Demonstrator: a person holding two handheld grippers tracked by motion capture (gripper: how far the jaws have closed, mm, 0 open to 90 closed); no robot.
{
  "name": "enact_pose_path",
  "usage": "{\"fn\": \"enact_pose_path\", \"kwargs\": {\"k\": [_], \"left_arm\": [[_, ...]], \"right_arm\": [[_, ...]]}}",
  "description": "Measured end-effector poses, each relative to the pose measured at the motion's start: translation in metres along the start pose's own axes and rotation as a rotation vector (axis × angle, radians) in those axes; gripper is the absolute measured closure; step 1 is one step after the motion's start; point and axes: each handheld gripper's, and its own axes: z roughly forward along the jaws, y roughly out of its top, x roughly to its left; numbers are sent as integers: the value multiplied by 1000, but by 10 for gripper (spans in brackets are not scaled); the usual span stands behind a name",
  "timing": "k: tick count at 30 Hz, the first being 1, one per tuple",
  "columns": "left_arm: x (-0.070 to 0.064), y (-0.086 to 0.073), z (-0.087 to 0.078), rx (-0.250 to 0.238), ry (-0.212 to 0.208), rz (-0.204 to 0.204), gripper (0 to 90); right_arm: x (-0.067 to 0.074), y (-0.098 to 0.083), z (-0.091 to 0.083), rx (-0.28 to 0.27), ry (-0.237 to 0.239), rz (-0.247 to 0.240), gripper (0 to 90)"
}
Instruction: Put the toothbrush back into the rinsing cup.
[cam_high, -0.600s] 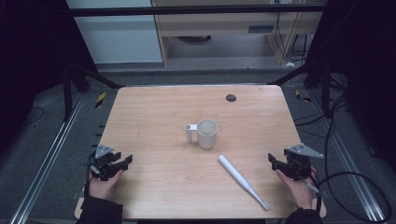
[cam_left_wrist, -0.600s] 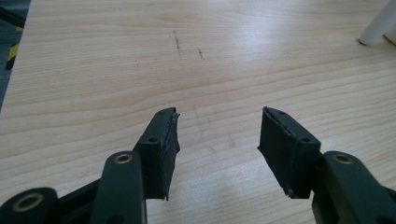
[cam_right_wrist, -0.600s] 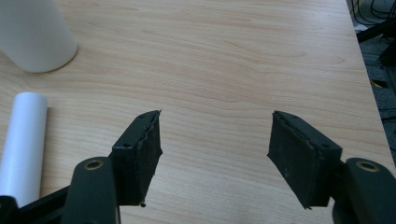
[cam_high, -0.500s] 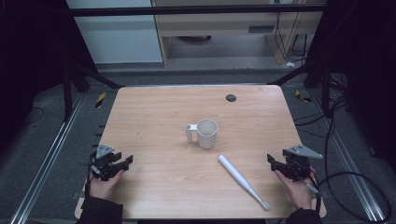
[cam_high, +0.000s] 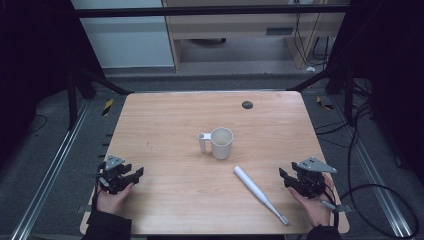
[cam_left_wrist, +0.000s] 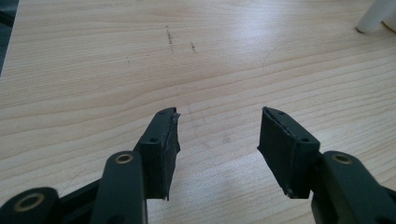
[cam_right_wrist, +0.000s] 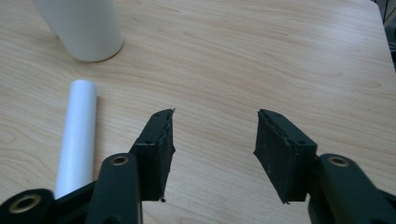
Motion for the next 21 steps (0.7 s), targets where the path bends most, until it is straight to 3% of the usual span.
{"fn": "enact_pose_path", "kwargs": {"k": [3,6,13,20,21], "left_arm": [[-1,0,1,2,-1,2,464],[-1,0,0,4,-3,4,464],[-2,0,2,11,-8,10,465],[-4,-1,3,17,-13,17,467],[-4,-1,3,17,-13,19,467]], "right_arm": [[5,0,0,45,37,10,513],[12,-4,-2,48,74,-9,551],[25,-7,-7,56,112,-27,659],[30,-9,-11,91,155,-6,739],[30,-11,-12,95,178,9,766]]}}
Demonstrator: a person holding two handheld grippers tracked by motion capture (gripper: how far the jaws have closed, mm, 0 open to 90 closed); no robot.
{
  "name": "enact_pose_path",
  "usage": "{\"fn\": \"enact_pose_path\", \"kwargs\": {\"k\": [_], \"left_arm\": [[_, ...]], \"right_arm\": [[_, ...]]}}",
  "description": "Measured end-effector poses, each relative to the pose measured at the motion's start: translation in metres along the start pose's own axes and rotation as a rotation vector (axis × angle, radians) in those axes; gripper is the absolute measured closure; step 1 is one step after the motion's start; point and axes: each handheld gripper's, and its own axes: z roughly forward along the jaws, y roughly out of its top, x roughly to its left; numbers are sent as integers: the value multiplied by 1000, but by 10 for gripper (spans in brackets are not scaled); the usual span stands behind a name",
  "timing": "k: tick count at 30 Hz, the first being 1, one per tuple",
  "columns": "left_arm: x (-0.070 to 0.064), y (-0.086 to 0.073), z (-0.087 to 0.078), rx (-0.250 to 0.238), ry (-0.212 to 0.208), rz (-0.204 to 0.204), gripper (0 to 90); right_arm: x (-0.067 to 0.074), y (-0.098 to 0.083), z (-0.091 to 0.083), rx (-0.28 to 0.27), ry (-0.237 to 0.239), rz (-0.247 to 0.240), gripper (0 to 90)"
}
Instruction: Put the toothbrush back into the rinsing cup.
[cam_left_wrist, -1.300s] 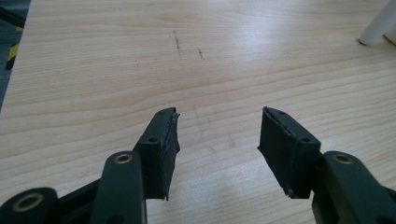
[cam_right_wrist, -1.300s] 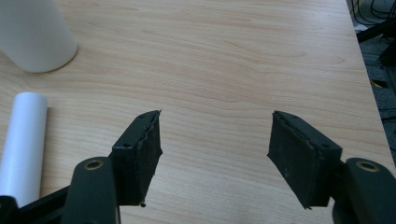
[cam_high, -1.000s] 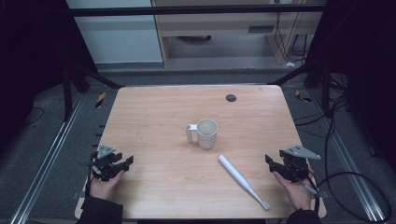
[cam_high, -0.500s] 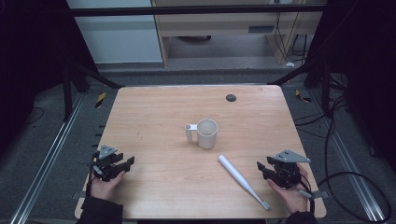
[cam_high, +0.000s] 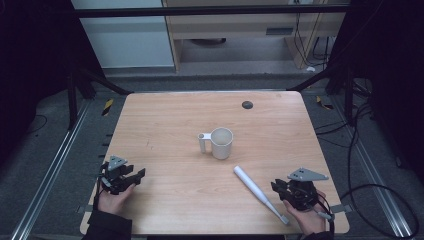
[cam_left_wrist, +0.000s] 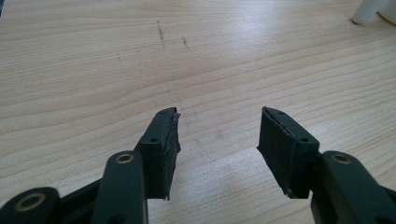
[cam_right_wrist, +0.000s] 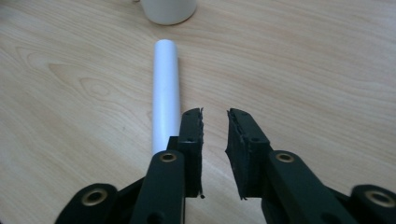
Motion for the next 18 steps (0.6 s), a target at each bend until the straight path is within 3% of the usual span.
{"fn": "enact_pose_path", "kwargs": {"k": [4,11,18], "left_arm": [[0,0,0,2,1,1,468],[-1,0,1,3,-2,4,468],[-2,0,1,5,5,16,468]], "right_arm": [[5,-3,-1,15,0,-7,807],[15,-10,0,60,45,-12,888],[22,-16,2,116,87,-19,900]]}}
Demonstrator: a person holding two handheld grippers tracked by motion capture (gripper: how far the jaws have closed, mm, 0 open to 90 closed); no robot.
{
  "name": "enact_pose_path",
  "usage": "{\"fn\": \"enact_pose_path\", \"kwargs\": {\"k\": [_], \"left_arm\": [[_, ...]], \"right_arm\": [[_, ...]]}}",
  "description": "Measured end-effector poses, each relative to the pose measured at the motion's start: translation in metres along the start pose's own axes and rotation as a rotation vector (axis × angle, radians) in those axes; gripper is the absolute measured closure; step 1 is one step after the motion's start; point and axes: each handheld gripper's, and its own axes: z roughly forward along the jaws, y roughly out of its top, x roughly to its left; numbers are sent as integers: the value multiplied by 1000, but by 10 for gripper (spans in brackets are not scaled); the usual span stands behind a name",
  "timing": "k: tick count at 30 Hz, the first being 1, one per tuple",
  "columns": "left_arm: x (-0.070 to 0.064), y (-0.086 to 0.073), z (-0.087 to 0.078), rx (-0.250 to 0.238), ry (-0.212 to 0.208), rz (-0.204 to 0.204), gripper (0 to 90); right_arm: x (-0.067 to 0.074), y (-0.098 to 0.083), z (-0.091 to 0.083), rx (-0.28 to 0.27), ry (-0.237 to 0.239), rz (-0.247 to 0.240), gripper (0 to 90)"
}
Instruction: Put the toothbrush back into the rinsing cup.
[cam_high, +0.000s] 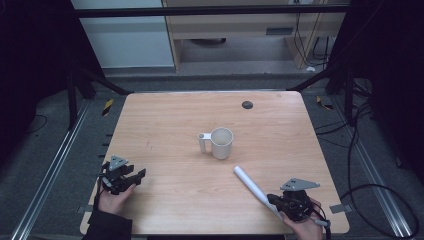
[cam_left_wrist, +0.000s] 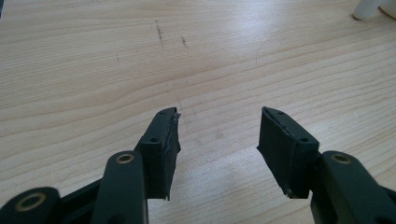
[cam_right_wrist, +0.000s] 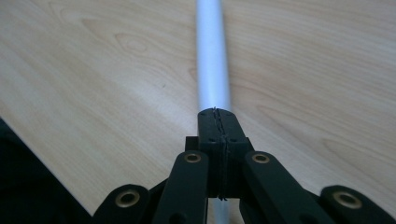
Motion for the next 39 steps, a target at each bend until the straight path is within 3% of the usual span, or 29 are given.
{"fn": "enact_pose_path", "kwargs": {"k": [10,20,39], "left_arm": [[0,0,0,4,4,6,467],[0,0,0,4,5,5,466],[0,0,0,8,7,12,464]], "right_arm": [[6,-4,10,79,32,-22,900],[4,-7,14,118,20,-21,900],[-13,-11,11,132,-63,32,900]]}}
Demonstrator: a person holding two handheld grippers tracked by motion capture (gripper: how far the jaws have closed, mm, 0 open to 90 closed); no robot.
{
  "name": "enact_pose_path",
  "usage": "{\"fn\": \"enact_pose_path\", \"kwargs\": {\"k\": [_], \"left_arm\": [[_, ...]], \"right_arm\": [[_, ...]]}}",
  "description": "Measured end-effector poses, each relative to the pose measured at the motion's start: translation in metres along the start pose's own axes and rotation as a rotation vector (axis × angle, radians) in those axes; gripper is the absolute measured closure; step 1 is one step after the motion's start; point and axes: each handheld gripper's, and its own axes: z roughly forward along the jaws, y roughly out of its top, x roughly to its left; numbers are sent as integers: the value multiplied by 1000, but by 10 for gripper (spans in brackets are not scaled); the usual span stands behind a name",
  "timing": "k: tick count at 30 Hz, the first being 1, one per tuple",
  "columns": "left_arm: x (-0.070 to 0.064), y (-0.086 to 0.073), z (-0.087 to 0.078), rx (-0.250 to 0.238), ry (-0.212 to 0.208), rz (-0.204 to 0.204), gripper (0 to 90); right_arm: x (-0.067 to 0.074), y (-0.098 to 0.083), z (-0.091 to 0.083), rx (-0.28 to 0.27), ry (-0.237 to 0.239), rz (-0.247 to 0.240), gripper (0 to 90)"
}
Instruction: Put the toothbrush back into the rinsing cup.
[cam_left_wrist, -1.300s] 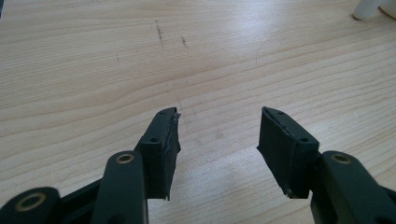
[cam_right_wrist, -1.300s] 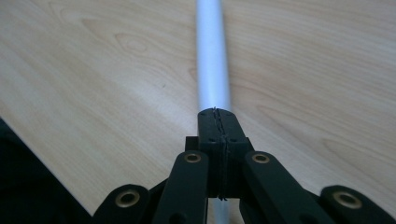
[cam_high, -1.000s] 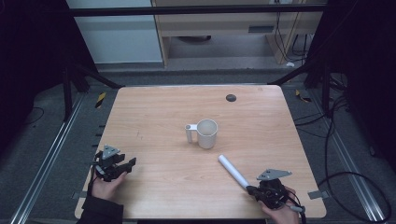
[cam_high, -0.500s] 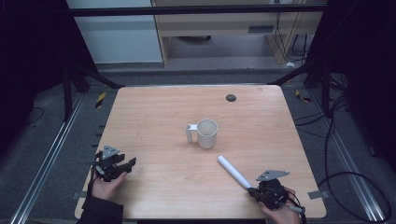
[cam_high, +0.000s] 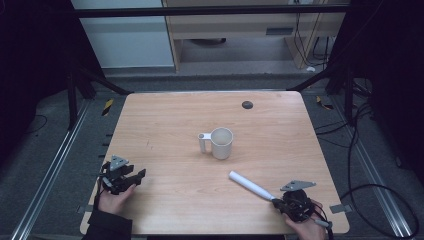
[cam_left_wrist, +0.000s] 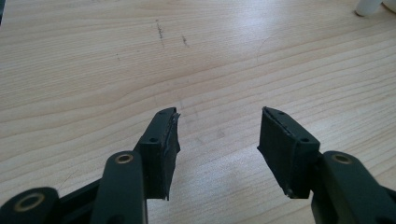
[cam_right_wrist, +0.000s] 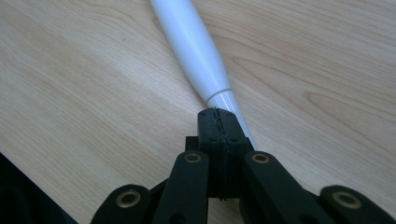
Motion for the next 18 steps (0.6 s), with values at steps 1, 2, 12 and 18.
{"fn": "enact_pose_path", "kwargs": {"k": [1,2,12,18], "left_arm": [[0,0,0,-1,-1,0,464],[0,0,0,-4,0,-2,464],[0,0,1,1,1,2,464],[-1,0,1,-1,0,1,464]], "right_arm": [[-2,0,0,-2,-9,1,900],[-3,0,0,-2,-13,3,900],[-16,-1,0,-13,-54,33,900],[-22,2,0,-24,-77,52,900]]}}
